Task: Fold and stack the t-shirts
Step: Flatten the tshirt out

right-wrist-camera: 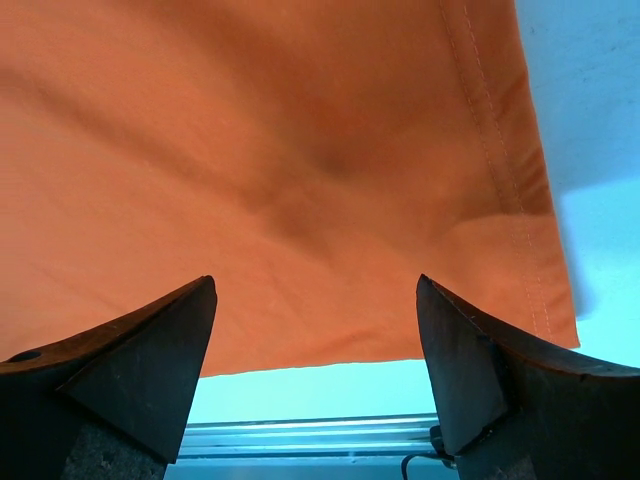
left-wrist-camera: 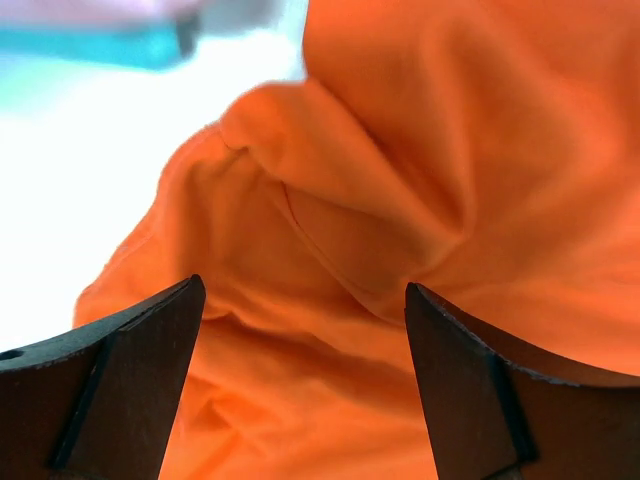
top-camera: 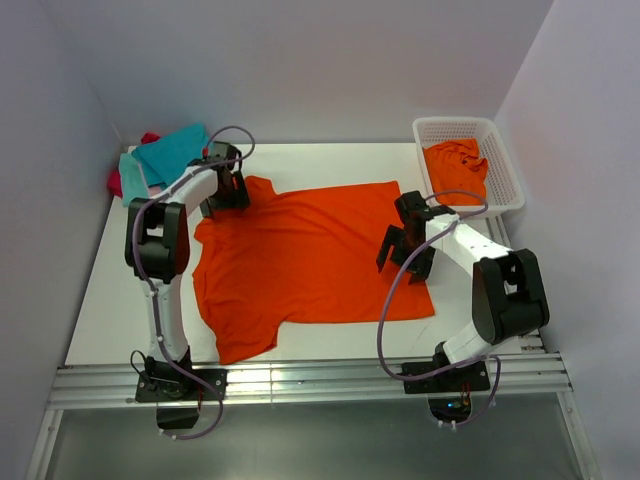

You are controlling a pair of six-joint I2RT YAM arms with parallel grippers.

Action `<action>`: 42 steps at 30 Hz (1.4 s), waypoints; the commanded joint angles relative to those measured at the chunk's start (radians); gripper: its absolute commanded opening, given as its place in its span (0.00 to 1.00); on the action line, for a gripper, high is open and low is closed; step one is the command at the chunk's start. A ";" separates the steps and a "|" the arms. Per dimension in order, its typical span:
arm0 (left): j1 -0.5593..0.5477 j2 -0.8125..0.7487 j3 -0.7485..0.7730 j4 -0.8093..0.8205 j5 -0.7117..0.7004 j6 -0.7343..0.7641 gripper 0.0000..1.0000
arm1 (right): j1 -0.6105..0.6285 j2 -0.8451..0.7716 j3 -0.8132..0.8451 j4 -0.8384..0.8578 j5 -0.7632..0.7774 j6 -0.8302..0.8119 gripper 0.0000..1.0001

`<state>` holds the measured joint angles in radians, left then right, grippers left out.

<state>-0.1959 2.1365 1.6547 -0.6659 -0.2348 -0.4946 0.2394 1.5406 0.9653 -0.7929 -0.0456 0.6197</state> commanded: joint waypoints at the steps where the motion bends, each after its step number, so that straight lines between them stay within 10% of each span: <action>1: -0.002 -0.079 0.131 -0.063 -0.023 -0.003 0.88 | 0.000 -0.028 0.090 -0.005 0.016 -0.001 0.88; 9: -0.004 -0.145 0.212 -0.075 0.017 0.001 0.90 | 0.000 -0.007 0.202 -0.016 0.026 -0.044 0.88; 21: -0.082 0.244 0.589 -0.115 0.086 -0.036 0.89 | 0.000 -0.030 0.119 -0.002 0.009 -0.044 0.88; 42: -0.108 0.496 0.692 0.069 0.143 -0.070 0.90 | -0.008 -0.036 0.070 -0.046 0.044 -0.071 0.88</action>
<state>-0.3046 2.5355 2.2631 -0.6418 -0.1425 -0.5640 0.2394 1.4956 1.0000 -0.8112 -0.0231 0.5652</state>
